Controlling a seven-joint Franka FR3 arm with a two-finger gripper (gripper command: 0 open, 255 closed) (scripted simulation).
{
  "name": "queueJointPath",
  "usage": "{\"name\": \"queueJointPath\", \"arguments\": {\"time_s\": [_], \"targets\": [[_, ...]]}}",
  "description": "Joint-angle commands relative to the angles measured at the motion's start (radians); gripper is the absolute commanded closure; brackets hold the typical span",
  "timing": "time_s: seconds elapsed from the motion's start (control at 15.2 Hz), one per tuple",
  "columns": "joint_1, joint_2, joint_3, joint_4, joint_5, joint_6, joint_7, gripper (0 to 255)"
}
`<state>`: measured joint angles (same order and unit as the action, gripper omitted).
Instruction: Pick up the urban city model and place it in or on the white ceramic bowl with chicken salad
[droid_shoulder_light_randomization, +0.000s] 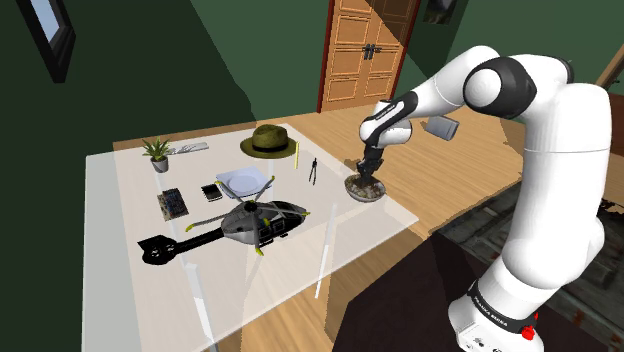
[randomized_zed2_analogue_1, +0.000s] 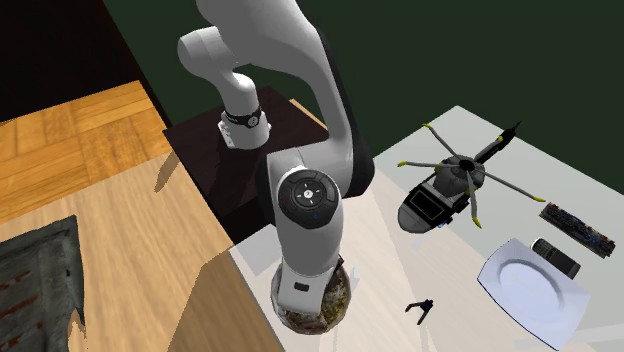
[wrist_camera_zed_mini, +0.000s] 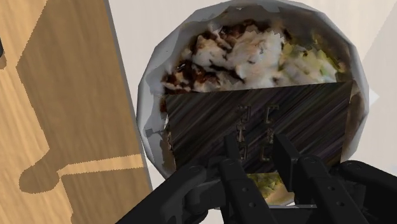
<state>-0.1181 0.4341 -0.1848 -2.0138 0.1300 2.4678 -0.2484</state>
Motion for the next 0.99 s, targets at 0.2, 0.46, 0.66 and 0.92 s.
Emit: {"name": "queueJointPath", "arguments": {"time_s": [0.2,0.46,0.66,0.92], "targets": [[-0.001,0.004,0.001,0.0,0.001,0.005,-0.001,255],[-0.001,0.004,0.001,0.0,0.001,0.005,-0.001,0],[-0.001,0.004,0.001,0.0,0.001,0.005,-0.001,0],[0.009,-0.07,-0.013,0.004,-0.021,-0.072,0.014,0]]}}
